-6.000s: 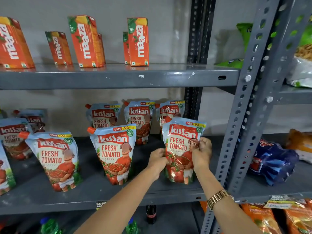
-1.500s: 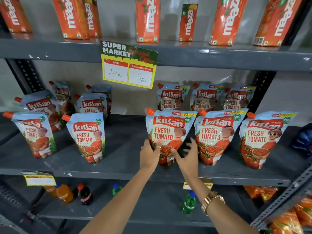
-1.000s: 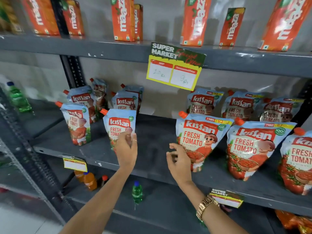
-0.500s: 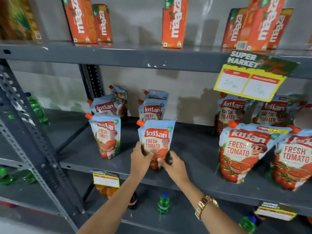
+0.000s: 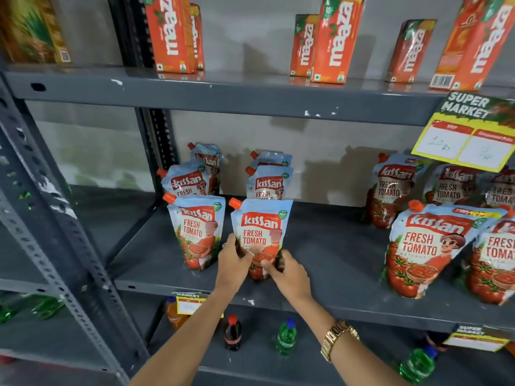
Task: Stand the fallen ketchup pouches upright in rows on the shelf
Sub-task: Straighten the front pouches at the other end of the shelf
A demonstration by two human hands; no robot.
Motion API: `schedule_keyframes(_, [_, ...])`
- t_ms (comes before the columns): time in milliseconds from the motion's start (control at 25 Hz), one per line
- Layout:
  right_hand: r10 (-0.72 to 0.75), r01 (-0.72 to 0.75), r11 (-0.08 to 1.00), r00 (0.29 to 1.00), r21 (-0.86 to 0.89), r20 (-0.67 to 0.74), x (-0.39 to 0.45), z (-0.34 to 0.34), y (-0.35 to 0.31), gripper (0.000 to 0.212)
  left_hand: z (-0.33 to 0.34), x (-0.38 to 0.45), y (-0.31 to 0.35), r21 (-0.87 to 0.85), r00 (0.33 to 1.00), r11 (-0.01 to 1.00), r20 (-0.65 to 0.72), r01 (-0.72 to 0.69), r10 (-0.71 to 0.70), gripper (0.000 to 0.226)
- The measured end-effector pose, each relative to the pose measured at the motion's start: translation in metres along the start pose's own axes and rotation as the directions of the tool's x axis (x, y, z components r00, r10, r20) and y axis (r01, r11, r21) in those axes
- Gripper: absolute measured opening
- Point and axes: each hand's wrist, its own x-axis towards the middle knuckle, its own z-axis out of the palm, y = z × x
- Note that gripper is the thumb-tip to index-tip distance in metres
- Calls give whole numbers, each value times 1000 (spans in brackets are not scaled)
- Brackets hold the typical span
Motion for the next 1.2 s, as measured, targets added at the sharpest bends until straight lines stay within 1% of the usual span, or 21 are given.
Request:
schedule_keyframes(80, [-7,7,999,1000,48,8,-1,0,0,44,-2,0,-1,-18,999,1000,34,3,-2,32])
schedule_keyframes(120, [-23,23,995,1000,99,-5,-4,1,0,46,-4,0,-1,-32,999,999,46,0,1,34])
schedule_keyframes(160, [-46,54,987,998,153,-51,-8,1,-1,49,-8,-1,-2,-48,999,999,40,-9,11,36])
schedule_keyframes(200, [-72,98,978,987,187,-141,-12,2,-1,51,-12,-2,-2,-57,1000,998,9,-27,27,37])
schedule_keyframes(240, [-98,147,972,962,185,-254,-15,2,-2,51,-17,-3,-3,-58,998,997,-46,-46,43,36])
schedule_keyframes(280, [-127,196,967,924,161,-362,-18,3,-5,46,-24,-3,-4,-57,992,997,-114,-59,52,35])
schedule_keyframes(320, [-160,241,961,883,133,-440,-21,4,-9,38,-31,-3,-5,-58,983,996,-178,-65,54,34])
schedule_keyframes(360, [-195,283,952,853,115,-484,-22,5,-14,30,-37,-2,-6,-55,973,996,-224,-70,56,31])
schedule_keyframes(440, [-263,353,931,825,93,-499,-24,11,-26,22,-47,-1,-9,-13,960,998,-274,-68,61,22])
schedule_keyframes(520, [-318,391,918,829,69,-461,-25,18,-37,21,-53,0,-11,16,952,999,-304,-41,44,16])
schedule_keyframes(600, [-362,421,905,839,63,-406,-25,27,-46,23,-60,3,-13,-1,941,1000,-337,-4,3,9])
schedule_keyframes(680, [-378,428,898,868,100,-321,-22,37,-55,24,-68,7,-15,-28,932,999,-358,45,-52,12])
schedule_keyframes(760, [-363,391,913,910,121,-200,-17,49,-64,31,-78,12,-19,-6,930,996,-358,92,-88,25])
schedule_keyframes(840, [-310,319,940,947,121,-87,-11,63,-69,44,-86,17,-23,41,929,990,-352,138,-115,49])
schedule_keyframes(920, [-242,237,963,970,130,19,-4,75,-74,57,-93,20,-24,15,934,986,-323,165,-151,71])
schedule_keyframes(960, [-222,213,968,973,130,62,0,80,-75,61,-95,21,-24,-22,941,986,-293,167,-166,75])
schedule_keyframes(1000, [-215,201,970,972,140,94,3,83,-77,62,-96,23,-25,-54,950,986,-262,158,-167,71])
schedule_keyframes(1080, [-213,182,961,967,207,138,6,88,-81,58,-97,24,-26,-77,959,986,-233,147,-161,59])
schedule_keyframes(1200, [-193,140,957,961,253,197,11,96,-86,58,-104,29,-29,-108,952,980,-241,166,-188,57])
